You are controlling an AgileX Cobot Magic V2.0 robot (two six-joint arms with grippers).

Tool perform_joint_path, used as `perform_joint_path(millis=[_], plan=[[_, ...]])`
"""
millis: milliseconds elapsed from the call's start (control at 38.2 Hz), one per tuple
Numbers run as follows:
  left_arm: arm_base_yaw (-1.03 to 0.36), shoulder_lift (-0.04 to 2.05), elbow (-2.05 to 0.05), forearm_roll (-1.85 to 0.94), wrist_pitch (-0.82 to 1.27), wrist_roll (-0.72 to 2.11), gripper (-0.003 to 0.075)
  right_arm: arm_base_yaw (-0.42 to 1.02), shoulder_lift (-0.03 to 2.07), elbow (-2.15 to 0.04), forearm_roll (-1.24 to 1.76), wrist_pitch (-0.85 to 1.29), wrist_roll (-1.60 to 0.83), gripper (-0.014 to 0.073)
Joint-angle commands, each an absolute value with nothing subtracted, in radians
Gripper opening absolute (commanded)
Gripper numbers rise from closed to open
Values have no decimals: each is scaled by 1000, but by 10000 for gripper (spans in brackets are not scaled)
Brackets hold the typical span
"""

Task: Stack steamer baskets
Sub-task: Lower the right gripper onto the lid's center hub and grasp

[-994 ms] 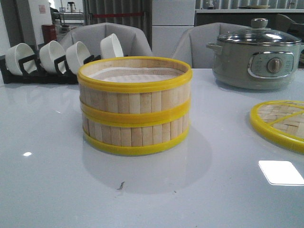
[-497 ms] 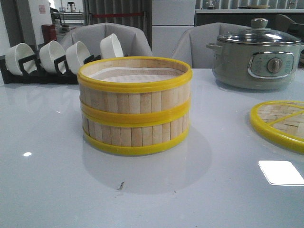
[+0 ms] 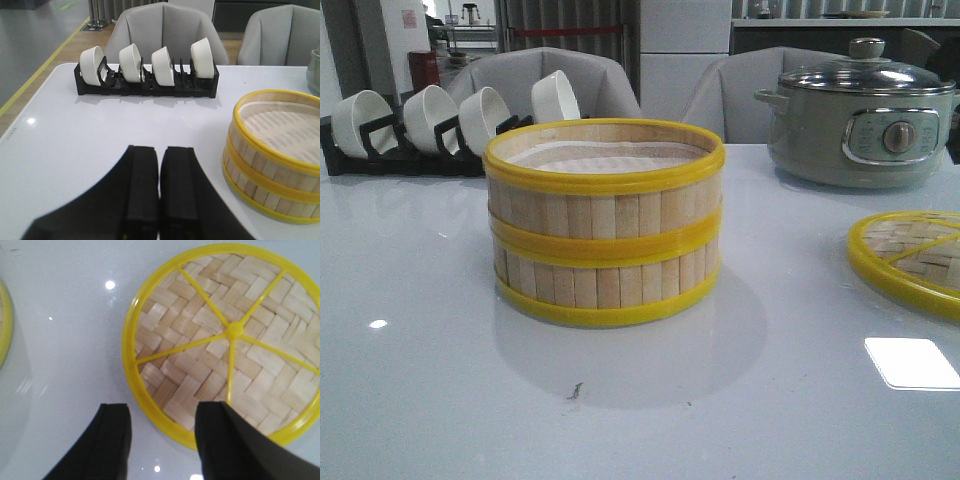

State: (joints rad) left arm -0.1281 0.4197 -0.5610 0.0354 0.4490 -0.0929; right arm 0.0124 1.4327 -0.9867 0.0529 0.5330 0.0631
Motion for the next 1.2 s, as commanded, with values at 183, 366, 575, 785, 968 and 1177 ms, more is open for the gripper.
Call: perform_joint_path(millis=[183, 366, 575, 785, 968, 1177], plan=[[-130, 424, -589, 37, 365, -103, 95, -23, 1578, -1208, 32, 626, 51, 412], [-130, 424, -589, 37, 365, -103, 95, -24, 1609, -1222, 23, 606, 51, 412], [-130, 424, -589, 37, 365, -103, 95, -24, 1610, -1222, 23, 574, 51, 296], [-130, 424, -589, 37, 365, -103, 95, -24, 1610, -1222, 12, 520, 51, 246], [-130, 424, -589, 37, 365, -103, 95, -24, 1612, -1222, 12, 450, 51, 246], [-130, 424, -589, 37, 365, -103, 95, -24, 1622, -1220, 12, 474, 51, 246]])
